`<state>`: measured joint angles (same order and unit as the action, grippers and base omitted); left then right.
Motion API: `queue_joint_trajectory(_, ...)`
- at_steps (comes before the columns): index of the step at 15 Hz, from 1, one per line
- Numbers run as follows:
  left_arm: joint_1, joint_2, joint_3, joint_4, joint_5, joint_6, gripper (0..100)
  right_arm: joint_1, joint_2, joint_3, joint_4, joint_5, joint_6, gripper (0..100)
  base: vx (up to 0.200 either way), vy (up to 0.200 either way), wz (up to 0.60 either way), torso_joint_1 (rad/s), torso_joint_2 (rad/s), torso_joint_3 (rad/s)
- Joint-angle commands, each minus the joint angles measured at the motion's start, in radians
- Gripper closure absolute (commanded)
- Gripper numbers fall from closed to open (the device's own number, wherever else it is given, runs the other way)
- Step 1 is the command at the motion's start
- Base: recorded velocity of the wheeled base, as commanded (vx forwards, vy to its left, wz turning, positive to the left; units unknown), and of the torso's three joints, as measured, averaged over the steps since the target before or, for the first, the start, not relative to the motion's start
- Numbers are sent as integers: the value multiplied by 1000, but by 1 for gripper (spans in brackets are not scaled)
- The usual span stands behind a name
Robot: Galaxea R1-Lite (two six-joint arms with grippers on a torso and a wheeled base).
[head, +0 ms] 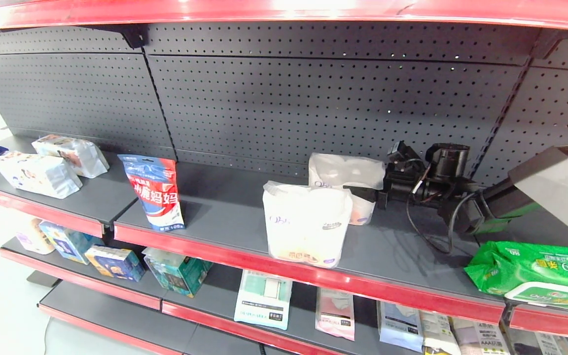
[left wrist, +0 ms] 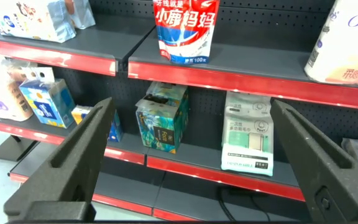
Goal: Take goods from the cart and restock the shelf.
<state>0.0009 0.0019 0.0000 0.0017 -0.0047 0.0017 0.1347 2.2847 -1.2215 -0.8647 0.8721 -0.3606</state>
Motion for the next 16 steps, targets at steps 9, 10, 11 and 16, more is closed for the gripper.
queue_joint_trajectory(9,-1,0,0,0,0,0,0,-3,-13,17,7,-15,32,100,0,0,0,0,0,0)
queue_joint_trajectory(10,1,0,0,0,0,0,0,-1,-13,14,7,-13,32,100,0,0,0,0,0,0)
queue_joint_trajectory(11,1,0,0,0,0,0,0,0,-13,19,7,-12,34,100,0,0,0,0,0,0)
queue_joint_trajectory(16,1,0,0,0,0,0,0,0,-14,13,7,27,46,100,0,0,0,0,0,0)
